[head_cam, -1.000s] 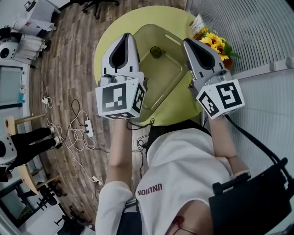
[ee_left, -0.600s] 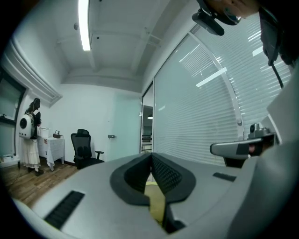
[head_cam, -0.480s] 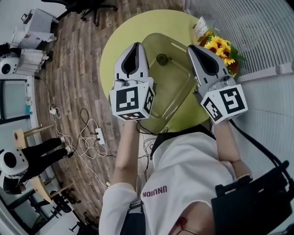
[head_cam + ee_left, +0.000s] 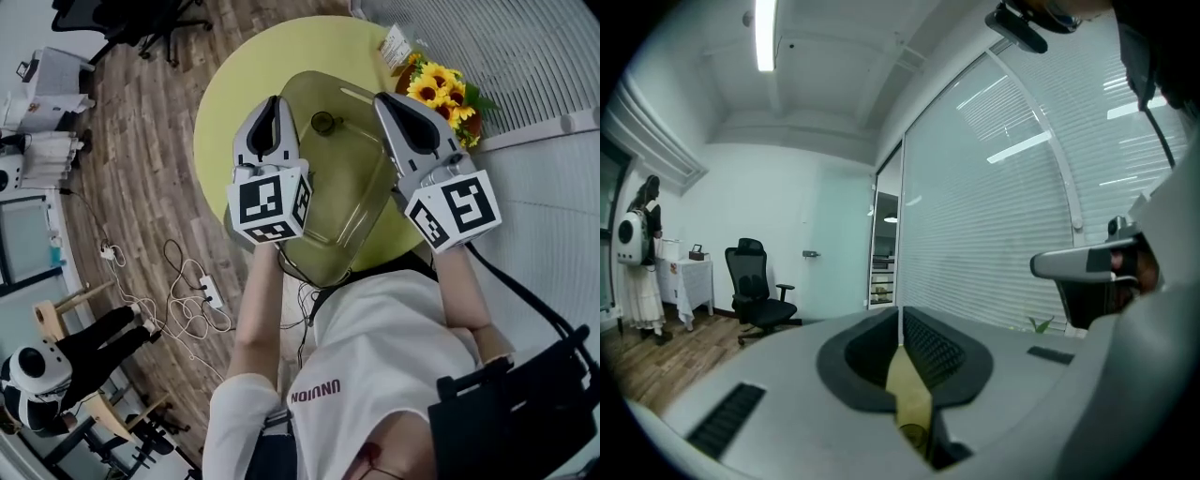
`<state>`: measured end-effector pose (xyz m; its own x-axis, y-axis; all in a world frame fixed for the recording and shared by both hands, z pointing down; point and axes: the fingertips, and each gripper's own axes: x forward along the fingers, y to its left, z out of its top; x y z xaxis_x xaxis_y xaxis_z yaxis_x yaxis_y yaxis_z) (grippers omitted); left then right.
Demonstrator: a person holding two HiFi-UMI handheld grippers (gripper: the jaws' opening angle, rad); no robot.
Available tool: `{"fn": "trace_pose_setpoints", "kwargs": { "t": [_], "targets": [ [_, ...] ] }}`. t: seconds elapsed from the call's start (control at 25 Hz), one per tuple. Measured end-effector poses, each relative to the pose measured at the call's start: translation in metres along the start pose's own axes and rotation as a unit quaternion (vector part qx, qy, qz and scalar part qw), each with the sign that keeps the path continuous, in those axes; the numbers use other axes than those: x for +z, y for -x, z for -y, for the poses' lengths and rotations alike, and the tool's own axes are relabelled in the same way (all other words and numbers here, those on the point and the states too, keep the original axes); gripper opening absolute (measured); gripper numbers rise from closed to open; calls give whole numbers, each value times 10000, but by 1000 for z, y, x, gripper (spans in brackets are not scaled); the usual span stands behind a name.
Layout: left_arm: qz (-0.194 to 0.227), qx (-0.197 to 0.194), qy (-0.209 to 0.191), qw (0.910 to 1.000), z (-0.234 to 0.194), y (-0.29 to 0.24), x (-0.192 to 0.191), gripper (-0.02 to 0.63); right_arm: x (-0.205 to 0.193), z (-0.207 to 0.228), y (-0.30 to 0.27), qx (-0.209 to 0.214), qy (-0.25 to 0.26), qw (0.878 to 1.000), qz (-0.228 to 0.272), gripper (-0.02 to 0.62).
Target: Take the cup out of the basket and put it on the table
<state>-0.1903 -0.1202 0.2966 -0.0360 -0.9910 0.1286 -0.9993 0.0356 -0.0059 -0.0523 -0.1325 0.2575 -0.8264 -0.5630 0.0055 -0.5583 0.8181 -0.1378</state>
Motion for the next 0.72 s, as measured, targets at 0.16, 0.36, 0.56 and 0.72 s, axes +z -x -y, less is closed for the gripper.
{"fn": "trace_pose_setpoints", "kwargs": {
  "t": [0.16, 0.36, 0.56, 0.72],
  "targets": [
    [-89, -33, 153, 9998, -6, -7, -16, 14, -6, 3, 0, -187, 13, 9998, -59, 21],
    [-206, -225, 133, 9994, 0, -20, -31, 18, -11, 10, 1, -390, 15, 9992, -126, 21],
    [-397, -547, 43, 9977, 13, -35, -48, 78, -15, 22, 4, -622, -22, 9979, -155, 21],
    [-459, -789, 59, 9958, 21, -44, -59, 89, -17, 29, 4, -758, -59, 9969, -182, 21]
  ]
}}
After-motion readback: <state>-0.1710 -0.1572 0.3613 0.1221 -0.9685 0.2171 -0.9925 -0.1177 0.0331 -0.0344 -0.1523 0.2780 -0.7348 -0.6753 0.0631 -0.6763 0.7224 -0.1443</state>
